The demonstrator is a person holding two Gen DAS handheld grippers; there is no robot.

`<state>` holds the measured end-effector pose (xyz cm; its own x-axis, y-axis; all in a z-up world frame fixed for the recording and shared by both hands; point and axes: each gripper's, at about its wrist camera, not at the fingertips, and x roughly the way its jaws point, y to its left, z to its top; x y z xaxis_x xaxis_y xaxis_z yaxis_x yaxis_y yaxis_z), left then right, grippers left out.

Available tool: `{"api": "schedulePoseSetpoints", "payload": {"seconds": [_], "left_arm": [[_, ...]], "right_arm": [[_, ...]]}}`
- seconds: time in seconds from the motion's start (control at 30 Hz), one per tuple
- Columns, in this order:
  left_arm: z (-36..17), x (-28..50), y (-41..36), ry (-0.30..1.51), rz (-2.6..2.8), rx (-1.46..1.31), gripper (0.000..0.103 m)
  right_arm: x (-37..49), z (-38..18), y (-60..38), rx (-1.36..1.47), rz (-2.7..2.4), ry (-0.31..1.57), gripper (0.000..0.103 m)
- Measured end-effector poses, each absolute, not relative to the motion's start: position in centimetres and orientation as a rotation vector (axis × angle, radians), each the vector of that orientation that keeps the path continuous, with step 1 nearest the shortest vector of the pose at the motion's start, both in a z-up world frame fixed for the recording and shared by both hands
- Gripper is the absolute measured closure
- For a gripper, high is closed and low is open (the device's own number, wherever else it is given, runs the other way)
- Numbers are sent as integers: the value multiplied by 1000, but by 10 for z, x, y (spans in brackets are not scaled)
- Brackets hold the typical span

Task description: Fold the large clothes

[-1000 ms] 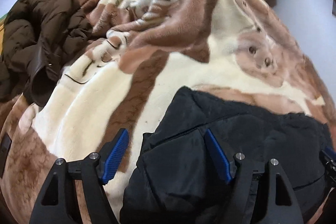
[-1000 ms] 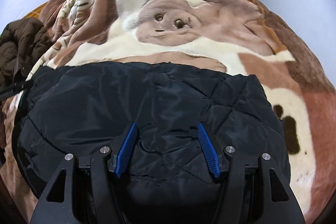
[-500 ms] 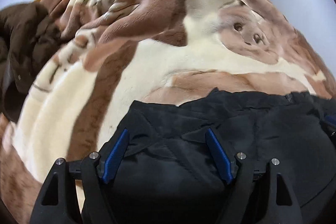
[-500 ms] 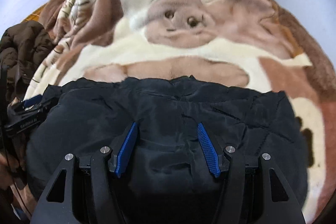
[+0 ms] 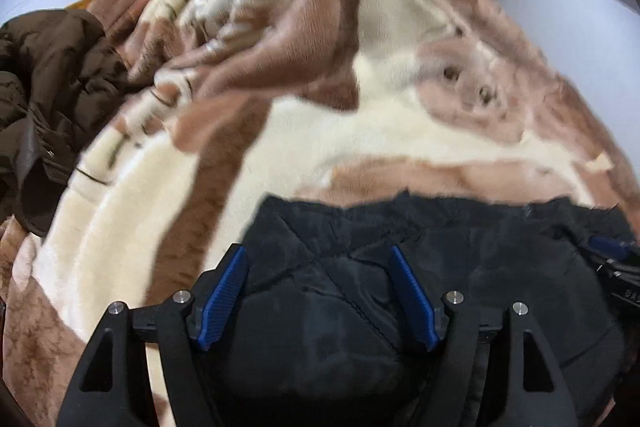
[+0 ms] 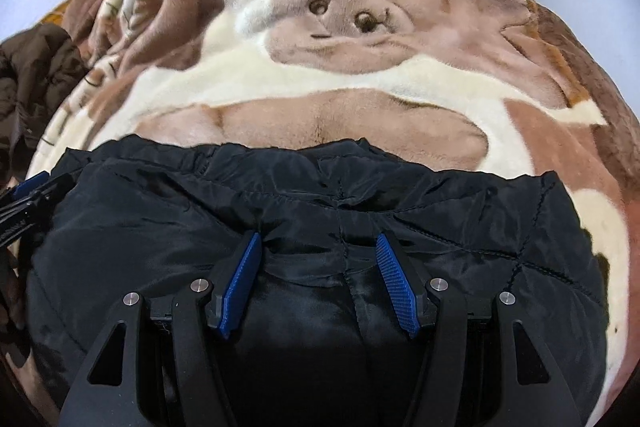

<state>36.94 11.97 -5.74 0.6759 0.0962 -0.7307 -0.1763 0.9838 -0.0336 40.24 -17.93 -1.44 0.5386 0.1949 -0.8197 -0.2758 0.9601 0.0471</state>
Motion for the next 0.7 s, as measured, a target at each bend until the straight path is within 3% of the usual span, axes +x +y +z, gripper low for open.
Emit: {"api": "schedulePoseSetpoints", "payload": {"seconds": [0.27,0.5,0.7], "left_arm": [[-12,339,115,713,100,-148,28],[-72,356,59,872,0,-102,27],[-96,365,53,862,2,-70,26]], "right_arm": [[366,40,-229,-36,261,842,43],[361,12,-283,-52,105,899,43],[371,-19,-287,-43,117,914,43]]}}
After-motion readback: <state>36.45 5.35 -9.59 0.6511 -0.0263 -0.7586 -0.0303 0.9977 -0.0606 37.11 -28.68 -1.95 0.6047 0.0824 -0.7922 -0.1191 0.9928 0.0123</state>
